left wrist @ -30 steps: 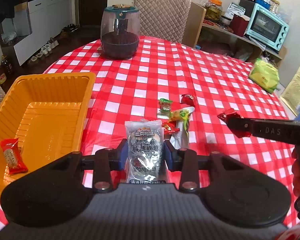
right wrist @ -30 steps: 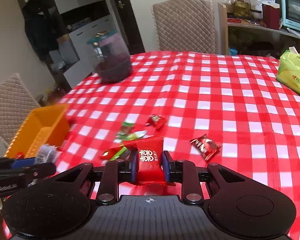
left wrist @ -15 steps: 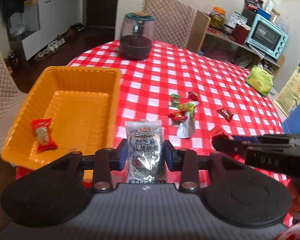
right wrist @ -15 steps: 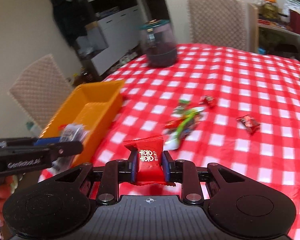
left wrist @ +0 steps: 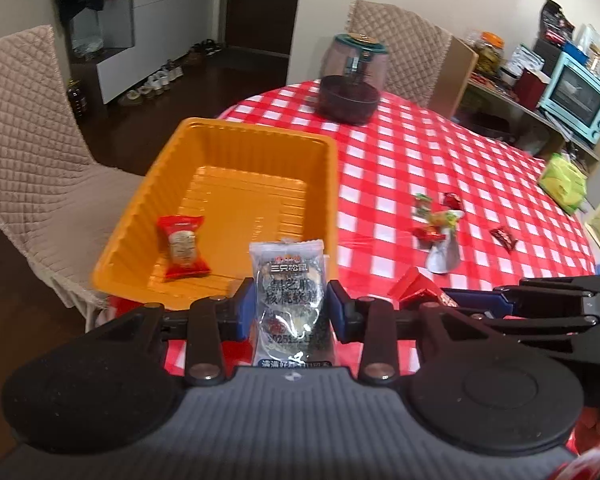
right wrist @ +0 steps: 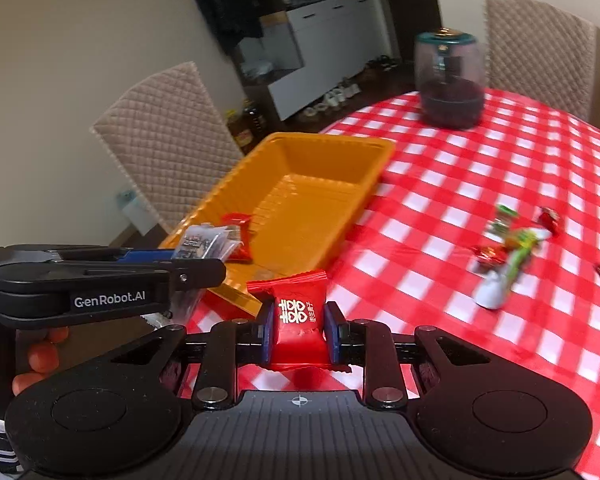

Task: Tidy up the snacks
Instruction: 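Carry both packets over the orange tray with both grippers, then open the left gripper to drop the cracker packet while the right gripper releases the red packet, then lift both grippers away from the tray toward the loose candies, then grasp the red-wrapped candy with the left gripper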

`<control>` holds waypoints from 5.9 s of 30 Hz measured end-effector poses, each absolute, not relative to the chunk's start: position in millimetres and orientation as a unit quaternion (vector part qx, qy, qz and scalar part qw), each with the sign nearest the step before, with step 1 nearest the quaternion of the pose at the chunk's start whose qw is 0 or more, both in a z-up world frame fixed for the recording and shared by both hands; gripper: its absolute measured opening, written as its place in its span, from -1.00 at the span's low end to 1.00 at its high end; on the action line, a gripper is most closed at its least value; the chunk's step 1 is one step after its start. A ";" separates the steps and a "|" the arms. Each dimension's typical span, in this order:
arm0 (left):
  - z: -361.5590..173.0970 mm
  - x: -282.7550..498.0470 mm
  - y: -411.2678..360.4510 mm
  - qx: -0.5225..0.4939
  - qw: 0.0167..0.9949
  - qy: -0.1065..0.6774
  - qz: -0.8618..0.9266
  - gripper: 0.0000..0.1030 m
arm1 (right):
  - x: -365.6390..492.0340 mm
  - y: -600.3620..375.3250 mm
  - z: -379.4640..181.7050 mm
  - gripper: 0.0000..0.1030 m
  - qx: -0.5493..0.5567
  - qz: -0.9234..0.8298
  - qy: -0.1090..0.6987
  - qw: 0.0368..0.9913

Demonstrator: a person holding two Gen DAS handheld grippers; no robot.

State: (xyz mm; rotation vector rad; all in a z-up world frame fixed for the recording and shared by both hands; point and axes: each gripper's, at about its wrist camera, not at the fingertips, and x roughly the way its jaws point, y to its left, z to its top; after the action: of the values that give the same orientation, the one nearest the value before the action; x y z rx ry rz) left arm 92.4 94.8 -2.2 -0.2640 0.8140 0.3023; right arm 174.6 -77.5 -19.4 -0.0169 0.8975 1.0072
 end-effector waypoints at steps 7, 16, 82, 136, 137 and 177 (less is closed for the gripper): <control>-2.3 89.3 125.8 -0.125 0.895 0.394 0.167 -0.33 | 178.9 -39.8 -21.1 -0.49 -0.015 0.477 0.413 0.776; -6.1 105.9 165.3 -0.117 0.895 0.394 0.174 -0.33 | 193.4 5.5 -21.8 -0.49 -0.013 0.463 0.408 0.787; -38.1 157.3 211.5 -0.086 0.877 0.464 0.091 -0.36 | 234.0 48.9 -52.3 -0.45 -0.005 0.400 0.450 0.798; -26.6 133.8 -3.0 -0.049 0.896 0.440 0.014 -0.36 | 191.2 -190.9 -49.4 -0.45 0.060 0.328 0.466 0.819; -27.4 137.4 -6.0 -0.048 0.896 0.441 0.012 -0.36 | 193.8 -196.6 -50.4 -0.45 0.064 0.321 0.467 0.821; -106.5 338.8 -13.3 -0.028 0.879 0.477 -0.011 -0.39 | 293.7 -265.3 -93.2 -0.45 0.152 0.136 0.491 0.847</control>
State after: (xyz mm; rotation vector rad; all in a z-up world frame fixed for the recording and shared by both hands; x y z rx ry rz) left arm 338.8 -13.3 -106.5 -0.0574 0.9937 -0.0220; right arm 293.7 -265.3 -93.2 0.3214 1.0358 0.2866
